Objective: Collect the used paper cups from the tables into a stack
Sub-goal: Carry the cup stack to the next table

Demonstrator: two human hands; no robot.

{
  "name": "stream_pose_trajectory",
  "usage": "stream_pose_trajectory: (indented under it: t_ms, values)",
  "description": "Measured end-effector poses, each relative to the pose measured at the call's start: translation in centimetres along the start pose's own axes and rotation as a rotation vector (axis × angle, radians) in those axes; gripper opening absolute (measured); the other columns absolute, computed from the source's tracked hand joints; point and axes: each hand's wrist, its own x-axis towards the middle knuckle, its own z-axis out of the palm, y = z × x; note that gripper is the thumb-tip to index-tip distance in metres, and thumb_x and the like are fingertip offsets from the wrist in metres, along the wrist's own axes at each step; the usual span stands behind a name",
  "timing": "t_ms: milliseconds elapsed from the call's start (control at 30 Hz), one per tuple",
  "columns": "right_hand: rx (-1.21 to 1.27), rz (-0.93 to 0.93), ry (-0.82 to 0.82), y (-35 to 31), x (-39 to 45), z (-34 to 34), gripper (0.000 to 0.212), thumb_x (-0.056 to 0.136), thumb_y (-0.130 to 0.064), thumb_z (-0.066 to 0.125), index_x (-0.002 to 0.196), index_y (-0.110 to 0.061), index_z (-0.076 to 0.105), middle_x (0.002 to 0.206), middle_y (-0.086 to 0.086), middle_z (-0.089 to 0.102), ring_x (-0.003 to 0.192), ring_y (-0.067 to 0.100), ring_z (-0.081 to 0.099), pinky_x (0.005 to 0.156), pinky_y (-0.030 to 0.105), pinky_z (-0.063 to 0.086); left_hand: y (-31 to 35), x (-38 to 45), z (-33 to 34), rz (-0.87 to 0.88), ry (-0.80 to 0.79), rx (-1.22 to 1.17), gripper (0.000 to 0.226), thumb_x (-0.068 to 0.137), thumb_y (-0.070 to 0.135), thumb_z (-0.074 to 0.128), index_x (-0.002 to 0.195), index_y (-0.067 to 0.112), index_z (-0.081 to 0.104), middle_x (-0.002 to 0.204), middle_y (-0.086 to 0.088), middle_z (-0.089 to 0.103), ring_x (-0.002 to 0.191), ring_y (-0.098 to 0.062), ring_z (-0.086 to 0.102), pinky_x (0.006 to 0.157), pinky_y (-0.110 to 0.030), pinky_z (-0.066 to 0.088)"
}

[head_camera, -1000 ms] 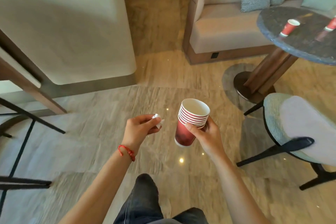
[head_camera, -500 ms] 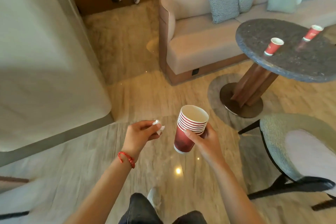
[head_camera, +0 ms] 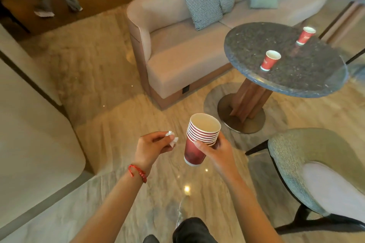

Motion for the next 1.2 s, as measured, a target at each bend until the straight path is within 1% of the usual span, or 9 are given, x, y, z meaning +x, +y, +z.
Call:
stream_pose_trajectory:
  t_ms: [167, 267, 333, 400, 467, 567, 667, 900, 1200]
  values:
    - [0.001, 0.020, 0.113, -1.3, 6.0, -3.8, 0.047, 0.064, -0.028, 0.082, 0.104, -0.036, 0.057, 0.101, -0.022, 0.067, 0.095, -0.005, 0.063, 0.072, 0.012, 0.051, 2.7, 6.5, 5.8, -0.010, -0.087, 0.036, 0.006, 0.076, 0.004, 0.071, 0.074, 0.009, 0.073, 0.062, -0.001, 0.071, 0.059, -0.010, 0.067, 0.056, -0.017, 0.054]
    - [-0.015, 0.008, 0.194, -1.7, 9.1, -5.8, 0.058, 0.067, -0.024, 0.080, 0.120, -0.022, 0.056, 0.112, -0.006, 0.066, 0.102, 0.009, 0.063, 0.078, 0.018, 0.052, 4.3, 10.0, 8.8, -0.010, -0.119, 0.057, 0.008, 0.077, 0.005, 0.071, 0.074, 0.012, 0.072, 0.064, -0.001, 0.072, 0.060, -0.011, 0.068, 0.057, -0.017, 0.054]
    - [-0.027, -0.010, 0.239, -1.9, 11.1, -6.8, 0.062, 0.072, -0.018, 0.078, 0.128, -0.011, 0.052, 0.115, 0.001, 0.064, 0.103, 0.013, 0.061, 0.075, 0.014, 0.053, 5.2, 12.1, 10.6, -0.008, -0.157, 0.072, 0.006, 0.077, 0.005, 0.071, 0.077, 0.011, 0.072, 0.065, 0.000, 0.073, 0.062, -0.011, 0.069, 0.057, -0.017, 0.054]
    - [-0.013, -0.008, 0.274, -1.8, 13.1, -7.7, 0.064, 0.072, -0.018, 0.078, 0.129, -0.009, 0.051, 0.116, 0.002, 0.064, 0.103, 0.013, 0.061, 0.074, 0.012, 0.052, 6.0, 14.3, 12.3, -0.011, -0.204, 0.092, 0.005, 0.078, 0.005, 0.070, 0.080, 0.009, 0.073, 0.066, 0.001, 0.073, 0.063, -0.011, 0.069, 0.057, -0.017, 0.054]
    - [-0.004, 0.003, 0.308, -2.0, 15.1, -8.4, 0.064, 0.071, -0.019, 0.079, 0.128, -0.010, 0.052, 0.116, 0.001, 0.064, 0.104, 0.012, 0.061, 0.075, 0.014, 0.053, 6.7, 16.8, 14.0, -0.012, -0.241, 0.107, 0.004, 0.078, 0.004, 0.070, 0.081, 0.006, 0.072, 0.068, 0.000, 0.073, 0.062, -0.011, 0.068, 0.058, -0.018, 0.055]
    - [0.020, 0.008, 0.386, -2.0, 18.6, -9.3, 0.061, 0.066, -0.026, 0.080, 0.121, -0.019, 0.055, 0.110, -0.008, 0.066, 0.097, -0.001, 0.062, 0.071, 0.012, 0.051, 7.4, 21.2, 16.6, -0.007, -0.296, 0.138, 0.005, 0.078, 0.005, 0.071, 0.082, 0.004, 0.073, 0.070, -0.002, 0.072, 0.063, -0.011, 0.068, 0.058, -0.018, 0.054]
    - [0.003, 0.007, 0.476, -2.0, 22.7, -10.4, 0.056, 0.068, -0.020, 0.082, 0.118, -0.022, 0.056, 0.108, -0.011, 0.066, 0.097, -0.001, 0.062, 0.071, 0.011, 0.050, 8.3, 26.0, 19.1, -0.005, -0.368, 0.172, 0.011, 0.078, 0.007, 0.071, 0.085, 0.000, 0.072, 0.072, -0.006, 0.071, 0.062, -0.009, 0.068, 0.057, -0.017, 0.054]
    - [-0.009, 0.013, 0.637, -3.2, 30.5, -13.2, 0.046, 0.068, -0.016, 0.082, 0.103, -0.034, 0.059, 0.102, -0.014, 0.068, 0.093, -0.002, 0.064, 0.073, 0.014, 0.052, 10.7, 35.1, 24.9, -0.042, -0.515, 0.201, 0.008, 0.077, 0.005, 0.071, 0.080, 0.011, 0.073, 0.069, 0.005, 0.074, 0.067, -0.010, 0.069, 0.061, -0.020, 0.056]
    - [0.015, 0.024, 0.801, -3.3, 37.0, -20.5, 0.044, 0.068, -0.012, 0.082, 0.101, -0.030, 0.060, 0.099, -0.012, 0.068, 0.087, -0.006, 0.064, 0.070, 0.012, 0.050, 11.7, 41.0, 34.2, -0.094, -0.619, 0.222, 0.011, 0.078, 0.001, 0.068, 0.076, 0.011, 0.071, 0.063, 0.005, 0.072, 0.061, -0.006, 0.067, 0.056, -0.016, 0.054]
